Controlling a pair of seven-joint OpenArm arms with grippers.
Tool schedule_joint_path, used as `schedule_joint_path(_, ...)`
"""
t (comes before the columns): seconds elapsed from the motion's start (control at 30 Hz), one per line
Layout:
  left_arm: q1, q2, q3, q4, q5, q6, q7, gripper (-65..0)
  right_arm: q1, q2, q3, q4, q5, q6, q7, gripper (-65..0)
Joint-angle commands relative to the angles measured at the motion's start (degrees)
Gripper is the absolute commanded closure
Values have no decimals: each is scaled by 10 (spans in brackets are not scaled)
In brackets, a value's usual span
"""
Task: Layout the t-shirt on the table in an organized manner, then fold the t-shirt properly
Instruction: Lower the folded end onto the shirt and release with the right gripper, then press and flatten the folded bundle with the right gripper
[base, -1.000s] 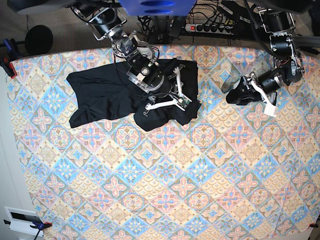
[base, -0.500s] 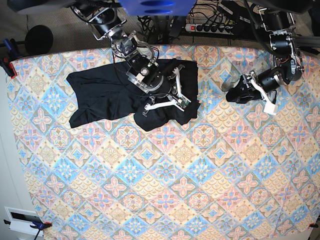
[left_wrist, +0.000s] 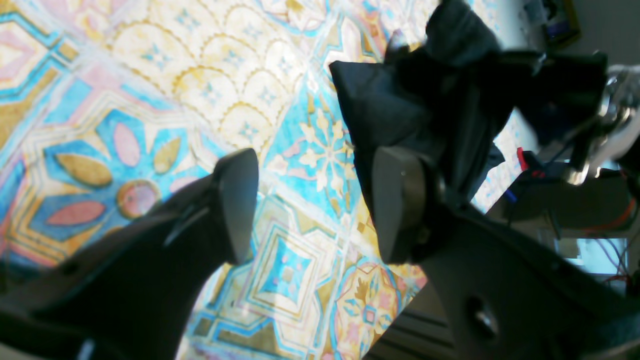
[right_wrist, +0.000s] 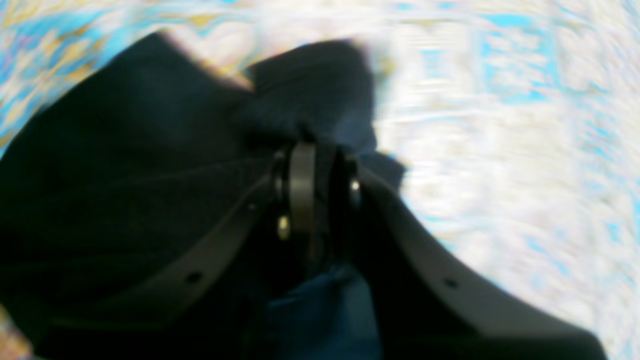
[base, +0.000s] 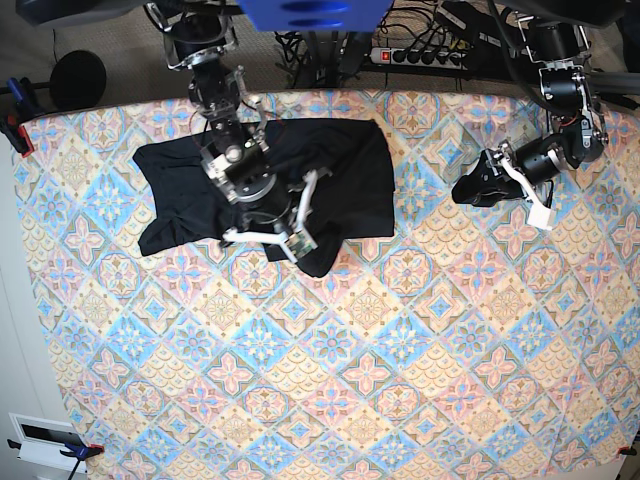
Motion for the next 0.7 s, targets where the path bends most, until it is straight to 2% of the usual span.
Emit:
schedule_joint_path(0.0,-6,-8,-4,8,-14,-5,-10,-338,3,-2,11,13,0,-2,15,-43)
schedule_joint_path(0.2,-8,-9,-4,8,-14,-5,-10,-338,-47,0,56,24,0,-2,15,-43)
schedule_joint_path(0.67,-8,-10,-4,8,-14,-5,-10,-338,-135,1,62,49,0,-2,68,-45)
